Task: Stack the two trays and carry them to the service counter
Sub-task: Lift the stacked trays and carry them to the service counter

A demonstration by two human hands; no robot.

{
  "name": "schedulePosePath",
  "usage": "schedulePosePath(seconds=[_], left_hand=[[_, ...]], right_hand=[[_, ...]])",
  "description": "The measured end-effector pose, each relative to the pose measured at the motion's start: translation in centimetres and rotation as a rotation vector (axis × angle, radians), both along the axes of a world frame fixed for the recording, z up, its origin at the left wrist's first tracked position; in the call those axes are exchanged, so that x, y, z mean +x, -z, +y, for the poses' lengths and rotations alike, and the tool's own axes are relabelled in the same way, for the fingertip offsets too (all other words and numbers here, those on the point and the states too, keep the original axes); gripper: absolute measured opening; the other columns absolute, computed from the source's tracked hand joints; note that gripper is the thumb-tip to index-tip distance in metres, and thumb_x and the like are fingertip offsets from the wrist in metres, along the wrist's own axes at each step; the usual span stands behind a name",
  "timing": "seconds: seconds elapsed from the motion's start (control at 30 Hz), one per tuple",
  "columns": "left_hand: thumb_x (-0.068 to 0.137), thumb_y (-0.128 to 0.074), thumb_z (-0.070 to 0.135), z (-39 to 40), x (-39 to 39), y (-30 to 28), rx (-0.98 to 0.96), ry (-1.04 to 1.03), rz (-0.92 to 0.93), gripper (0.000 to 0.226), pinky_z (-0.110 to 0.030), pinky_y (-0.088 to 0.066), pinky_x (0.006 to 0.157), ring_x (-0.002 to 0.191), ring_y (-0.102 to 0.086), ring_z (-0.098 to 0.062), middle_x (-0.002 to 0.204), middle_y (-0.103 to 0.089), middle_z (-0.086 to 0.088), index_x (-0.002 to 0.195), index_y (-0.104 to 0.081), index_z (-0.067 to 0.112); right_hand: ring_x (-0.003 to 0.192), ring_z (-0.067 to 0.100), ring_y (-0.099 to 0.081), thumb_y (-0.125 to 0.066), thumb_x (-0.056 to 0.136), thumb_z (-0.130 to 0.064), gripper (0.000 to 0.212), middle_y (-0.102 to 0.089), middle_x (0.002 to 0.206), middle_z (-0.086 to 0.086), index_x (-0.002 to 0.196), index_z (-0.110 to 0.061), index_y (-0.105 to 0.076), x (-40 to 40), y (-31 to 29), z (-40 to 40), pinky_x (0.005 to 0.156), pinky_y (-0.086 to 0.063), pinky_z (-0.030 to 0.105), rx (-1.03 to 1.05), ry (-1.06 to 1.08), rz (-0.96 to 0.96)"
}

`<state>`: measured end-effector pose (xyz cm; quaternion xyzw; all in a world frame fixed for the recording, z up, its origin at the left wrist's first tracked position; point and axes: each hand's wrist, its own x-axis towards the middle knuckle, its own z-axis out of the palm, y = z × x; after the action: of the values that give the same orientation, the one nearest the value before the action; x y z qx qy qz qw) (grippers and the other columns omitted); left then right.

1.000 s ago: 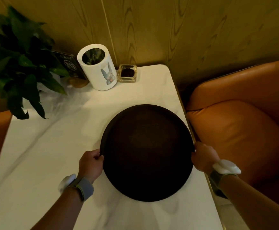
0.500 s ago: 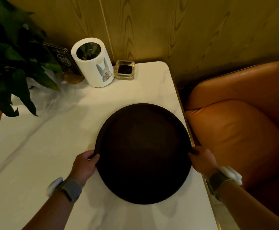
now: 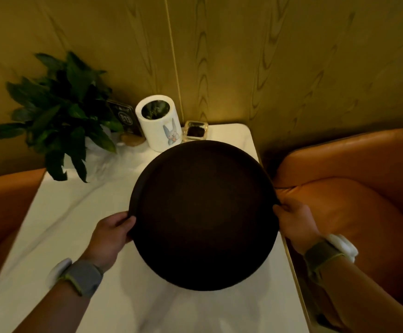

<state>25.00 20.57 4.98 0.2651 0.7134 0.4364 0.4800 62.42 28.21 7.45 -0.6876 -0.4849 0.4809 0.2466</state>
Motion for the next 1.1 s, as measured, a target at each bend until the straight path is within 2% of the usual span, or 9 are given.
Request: schedulePosePath(seconds=[0.1, 0.23, 0.37, 0.57, 0.7, 0.83, 0.93, 1.1], left_hand=[[0.091, -0.055, 0.008, -0.9, -0.9, -3.8, 0.065, -0.057, -0.018, 0.022, -0.030, -0.056, 0.071, 0.095, -0.068, -0.030, 0.106, -0.071, -0.019, 0.109, -0.066, 0.000], [0.092, -0.055, 0.013, -2.4, -2.5, -8.8, 0.148, -0.107, 0.008, 0.024, -0.038, -0.052, 0.084, 0.100, -0.066, -0.027, 0.109, -0.071, -0.011, 0.112, -0.066, 0.004], [0.091, -0.057, 0.016, -4.5, -4.7, -13.4, 0.189, -0.142, 0.024, 0.024, -0.047, -0.049, 0.094, 0.106, -0.065, -0.027, 0.113, -0.071, -0.008, 0.111, -0.067, 0.008], [0.090, -0.058, 0.012, -9.0, -7.9, -21.6, 0.262, -0.222, 0.062, 0.017, -0.040, -0.052, 0.075, 0.098, -0.066, -0.031, 0.103, -0.073, -0.015, 0.098, -0.070, 0.004], [0.092, -0.056, 0.015, -12.2, -9.2, -26.8, 0.301, -0.224, 0.103, 0.020, -0.042, -0.053, 0.076, 0.095, -0.065, -0.033, 0.102, -0.071, -0.016, 0.100, -0.068, 0.001], [0.093, -0.054, 0.019, -16.2, -10.7, -30.6, 0.362, -0.181, 0.136, 0.024, -0.040, -0.051, 0.072, 0.095, -0.065, -0.032, 0.102, -0.070, -0.017, 0.099, -0.070, 0.002], [0.093, -0.055, 0.020, -19.0, -11.7, -32.4, 0.391, -0.169, 0.150, 0.025, -0.041, -0.052, 0.069, 0.091, -0.066, -0.033, 0.102, -0.070, -0.020, 0.099, -0.070, 0.002], [0.093, -0.053, 0.019, -22.7, -13.1, -34.0, 0.378, -0.174, 0.145, 0.026, -0.041, -0.053, 0.066, 0.084, -0.066, -0.032, 0.093, -0.067, -0.020, 0.100, -0.067, -0.003]], right_hand=[[0.091, 0.039, -0.067, -0.052, 0.096, -0.016, 0.017, -0.071, 0.097, 0.018, 0.102, -0.013, -0.068, -1.2, -3.3, 0.0, 0.087, -0.055, 0.054, 0.076, 0.006, 0.044], [0.095, 0.035, -0.068, -0.054, 0.096, -0.016, 0.023, -0.071, 0.102, 0.017, 0.111, -0.007, -0.068, -3.2, -7.7, 0.3, 0.088, -0.055, 0.052, 0.152, 0.008, 0.133], [0.098, 0.032, -0.069, -0.062, 0.091, -0.015, 0.013, -0.073, 0.101, 0.011, 0.099, -0.015, -0.072, -5.6, -11.3, 0.6, 0.090, -0.055, 0.049, 0.196, 0.064, 0.238], [0.102, 0.033, -0.067, -0.063, 0.090, -0.009, 0.022, -0.072, 0.106, 0.016, 0.109, -0.002, -0.070, -9.7, -18.6, -1.7, 0.093, -0.053, 0.049, 0.261, 0.022, 0.348], [0.102, 0.030, -0.067, -0.060, 0.091, -0.007, 0.021, -0.070, 0.111, 0.016, 0.109, -0.001, -0.068, -11.5, -22.9, -4.9, 0.082, -0.056, 0.038, 0.305, 0.027, 0.442], [0.102, 0.028, -0.066, -0.056, 0.092, -0.002, 0.024, -0.069, 0.110, 0.013, 0.115, 0.000, -0.065, -12.8, -27.4, -9.3, 0.082, -0.054, 0.038, 0.328, 0.014, 0.542], [0.099, 0.027, -0.065, -0.055, 0.093, -0.002, 0.021, -0.068, 0.107, 0.012, 0.111, -0.002, -0.064, -13.8, -29.7, -12.4, 0.082, -0.054, 0.040, 0.357, -0.013, 0.555], [0.103, 0.030, -0.066, -0.058, 0.092, -0.004, 0.027, -0.070, 0.111, 0.015, 0.118, 0.000, -0.064, -15.5, -31.2, -15.7, 0.094, -0.053, 0.048, 0.375, -0.011, 0.547]])
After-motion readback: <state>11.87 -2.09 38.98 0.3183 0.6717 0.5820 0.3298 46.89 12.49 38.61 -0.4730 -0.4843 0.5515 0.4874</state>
